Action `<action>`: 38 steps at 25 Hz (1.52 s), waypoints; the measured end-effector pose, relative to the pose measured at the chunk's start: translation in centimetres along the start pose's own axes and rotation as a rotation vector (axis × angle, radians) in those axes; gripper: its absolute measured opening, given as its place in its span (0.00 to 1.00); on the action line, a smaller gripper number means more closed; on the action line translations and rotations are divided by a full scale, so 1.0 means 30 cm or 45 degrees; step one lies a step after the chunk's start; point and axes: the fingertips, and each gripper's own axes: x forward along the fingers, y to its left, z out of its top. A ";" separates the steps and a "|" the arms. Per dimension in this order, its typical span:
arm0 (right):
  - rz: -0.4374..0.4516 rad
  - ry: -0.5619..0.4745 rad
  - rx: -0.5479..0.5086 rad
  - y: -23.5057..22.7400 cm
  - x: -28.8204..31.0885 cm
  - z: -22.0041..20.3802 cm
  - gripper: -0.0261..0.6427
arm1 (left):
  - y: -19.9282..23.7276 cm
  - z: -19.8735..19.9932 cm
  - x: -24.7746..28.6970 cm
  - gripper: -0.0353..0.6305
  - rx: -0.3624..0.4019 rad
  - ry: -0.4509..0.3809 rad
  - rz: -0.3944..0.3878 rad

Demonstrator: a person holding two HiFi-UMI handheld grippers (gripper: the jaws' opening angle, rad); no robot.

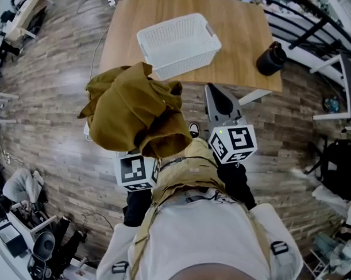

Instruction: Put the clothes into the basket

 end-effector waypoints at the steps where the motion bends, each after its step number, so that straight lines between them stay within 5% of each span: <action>1: 0.003 0.002 0.005 -0.031 0.032 0.011 0.07 | -0.003 0.008 0.044 0.59 0.001 0.004 -0.001; 12: 0.055 0.073 0.008 -0.274 0.245 0.041 0.07 | -0.046 -0.013 0.376 0.59 -0.060 0.126 0.027; 22: 0.079 0.136 0.007 -0.331 0.394 0.006 0.07 | -0.009 -0.055 0.539 0.59 -0.065 0.197 0.033; 33: 0.054 0.213 -0.021 -0.282 0.508 -0.034 0.07 | 0.054 -0.157 0.623 0.59 -0.118 0.368 -0.106; 38: 0.015 0.235 -0.016 -0.316 0.534 -0.060 0.07 | 0.056 -0.176 0.660 0.59 -0.057 0.440 -0.162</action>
